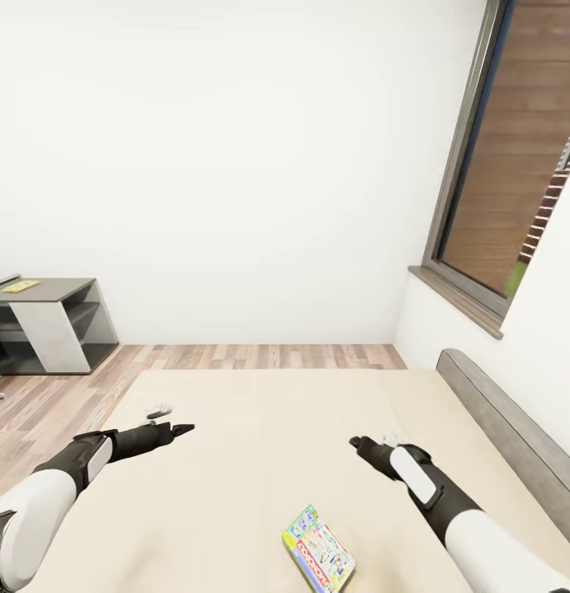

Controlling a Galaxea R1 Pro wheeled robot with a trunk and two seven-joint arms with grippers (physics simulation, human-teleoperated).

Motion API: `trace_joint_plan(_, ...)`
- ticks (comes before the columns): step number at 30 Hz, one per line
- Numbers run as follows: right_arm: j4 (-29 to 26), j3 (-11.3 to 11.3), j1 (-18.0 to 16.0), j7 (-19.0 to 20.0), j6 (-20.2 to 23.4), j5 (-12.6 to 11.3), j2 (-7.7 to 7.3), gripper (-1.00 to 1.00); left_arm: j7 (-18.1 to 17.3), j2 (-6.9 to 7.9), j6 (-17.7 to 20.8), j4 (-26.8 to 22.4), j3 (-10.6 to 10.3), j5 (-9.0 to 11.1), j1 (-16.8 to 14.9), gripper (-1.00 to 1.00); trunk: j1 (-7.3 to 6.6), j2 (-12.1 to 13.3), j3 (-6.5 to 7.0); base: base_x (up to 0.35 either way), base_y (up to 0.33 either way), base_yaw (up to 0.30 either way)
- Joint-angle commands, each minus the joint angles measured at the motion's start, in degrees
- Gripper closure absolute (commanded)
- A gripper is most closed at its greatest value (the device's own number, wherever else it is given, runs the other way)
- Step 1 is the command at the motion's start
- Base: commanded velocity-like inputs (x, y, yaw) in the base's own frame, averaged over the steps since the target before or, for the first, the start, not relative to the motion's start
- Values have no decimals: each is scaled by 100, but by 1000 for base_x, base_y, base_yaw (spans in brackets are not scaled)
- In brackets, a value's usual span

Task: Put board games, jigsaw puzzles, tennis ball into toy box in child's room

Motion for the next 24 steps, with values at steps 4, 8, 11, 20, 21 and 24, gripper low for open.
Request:
trace_joint_plan(4, -251, 195, -3, -172, 47, -24, 1, -100, 68, -8, 36, -12, 47, -59, -5, -100, 4, -13, -14, 0, 0, 0)
trace_joint_plan(8, -381, 434, 2, -206, 46, 29, 4, -100, 103, -9, 36, -13, 46, -60, -5, -100, 4, -13, -14, 0, 0, 0)
trace_joint_plan(11, -419, 546, 11, -214, 30, 49, 5, -100, 113, -10, 36, -13, 43, -60, -5, -100, 4, -13, -14, 0, 0, 0)
trace_joint_plan(20, -432, 643, 44, -223, 9, 511, 22, -100, 120, -10, 36, -14, 37, -66, -5, -100, 4, -13, -14, 0, 0, 0)
trace_joint_plan(21, -433, 637, 42, -214, 10, 575, 22, -100, 120, -10, 36, -15, 37, -67, -5, -100, 4, -13, -14, 0, 0, 0)
trace_joint_plan(24, -439, 627, 41, -203, 11, 626, 23, -100, 120, -10, 36, -15, 35, -66, -5, -100, 4, -13, -14, 0, 0, 0)
